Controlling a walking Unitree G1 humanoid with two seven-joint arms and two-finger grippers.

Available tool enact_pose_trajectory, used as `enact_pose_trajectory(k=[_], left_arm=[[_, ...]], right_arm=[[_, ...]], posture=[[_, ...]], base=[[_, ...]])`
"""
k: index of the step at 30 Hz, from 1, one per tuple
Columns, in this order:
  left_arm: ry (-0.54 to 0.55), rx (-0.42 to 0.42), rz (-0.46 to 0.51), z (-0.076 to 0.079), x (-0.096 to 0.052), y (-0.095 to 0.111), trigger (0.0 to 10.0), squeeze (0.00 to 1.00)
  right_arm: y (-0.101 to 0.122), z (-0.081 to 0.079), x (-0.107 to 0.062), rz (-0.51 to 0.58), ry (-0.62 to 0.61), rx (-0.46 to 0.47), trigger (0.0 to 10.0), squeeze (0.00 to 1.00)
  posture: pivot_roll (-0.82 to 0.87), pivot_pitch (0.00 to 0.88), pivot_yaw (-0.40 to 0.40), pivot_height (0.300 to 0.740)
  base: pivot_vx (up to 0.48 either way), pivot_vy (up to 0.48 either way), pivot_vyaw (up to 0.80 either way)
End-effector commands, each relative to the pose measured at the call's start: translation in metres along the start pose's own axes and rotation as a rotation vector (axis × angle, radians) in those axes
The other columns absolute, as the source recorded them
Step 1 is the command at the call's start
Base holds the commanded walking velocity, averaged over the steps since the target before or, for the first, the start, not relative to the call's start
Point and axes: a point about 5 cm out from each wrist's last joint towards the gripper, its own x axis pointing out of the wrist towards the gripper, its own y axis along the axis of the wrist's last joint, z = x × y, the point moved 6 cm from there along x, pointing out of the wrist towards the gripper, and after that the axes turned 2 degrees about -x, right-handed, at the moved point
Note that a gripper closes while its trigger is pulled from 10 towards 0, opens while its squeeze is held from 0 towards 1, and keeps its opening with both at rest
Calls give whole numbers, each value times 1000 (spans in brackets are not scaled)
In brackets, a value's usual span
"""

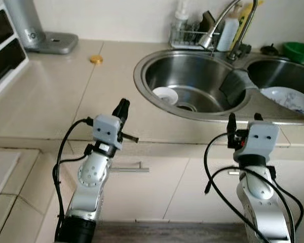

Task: Kitchen organization

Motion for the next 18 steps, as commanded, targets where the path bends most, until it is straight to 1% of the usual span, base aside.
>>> enact_pose_trajectory(k=[1,8,12,18], left_arm=[[-19,7,11,4,2,2,10000,0],[-19,7,16,4,2,3,10000,0],[-22,6,14,5,3,3,10000,0],[-24,3,9,5,3,2,10000,0]], right_arm=[[4,2,-2,12,-2,-2,10000,0],[5,0,-4,19,6,-3,10000,0],[7,-4,-4,31,23,-27,10000,0],[5,-6,-4,26,31,-34,10000,0]], posture=[[116,0,-65,740],[115,0,-62,740],[115,0,-62,740],[115,0,-61,740]], base=[[0,0,-800],[0,0,-800],[0,0,0],[0,0,0]])
